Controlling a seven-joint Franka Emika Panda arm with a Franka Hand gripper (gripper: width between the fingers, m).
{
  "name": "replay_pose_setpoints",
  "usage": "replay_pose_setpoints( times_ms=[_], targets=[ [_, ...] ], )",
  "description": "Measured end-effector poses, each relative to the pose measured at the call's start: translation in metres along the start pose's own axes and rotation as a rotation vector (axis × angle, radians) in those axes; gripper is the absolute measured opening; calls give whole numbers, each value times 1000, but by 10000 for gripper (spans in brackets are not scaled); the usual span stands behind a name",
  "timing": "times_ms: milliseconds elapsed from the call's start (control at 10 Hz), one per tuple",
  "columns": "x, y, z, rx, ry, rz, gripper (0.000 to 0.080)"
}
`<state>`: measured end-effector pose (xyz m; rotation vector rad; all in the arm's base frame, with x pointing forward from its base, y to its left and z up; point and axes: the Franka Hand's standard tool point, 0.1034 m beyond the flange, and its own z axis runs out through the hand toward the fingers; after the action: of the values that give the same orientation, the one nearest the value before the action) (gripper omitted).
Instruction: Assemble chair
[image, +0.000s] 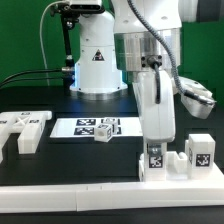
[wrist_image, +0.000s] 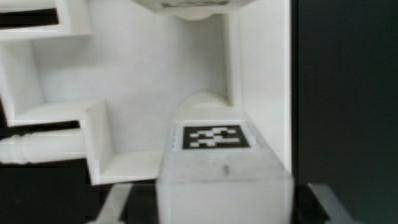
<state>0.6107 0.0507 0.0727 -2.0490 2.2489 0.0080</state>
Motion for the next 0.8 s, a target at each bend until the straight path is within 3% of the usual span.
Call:
replay_pose_setpoints(
  times_ms=[200,300,400,800],
  targets=[
    [0,0,0,-2,4,-251,552],
    [0,-1,0,9,11,-474,619],
    [-1,-1,1,14,12,-649,619],
    [-1,-1,1,10,18,-889,649]
  ],
)
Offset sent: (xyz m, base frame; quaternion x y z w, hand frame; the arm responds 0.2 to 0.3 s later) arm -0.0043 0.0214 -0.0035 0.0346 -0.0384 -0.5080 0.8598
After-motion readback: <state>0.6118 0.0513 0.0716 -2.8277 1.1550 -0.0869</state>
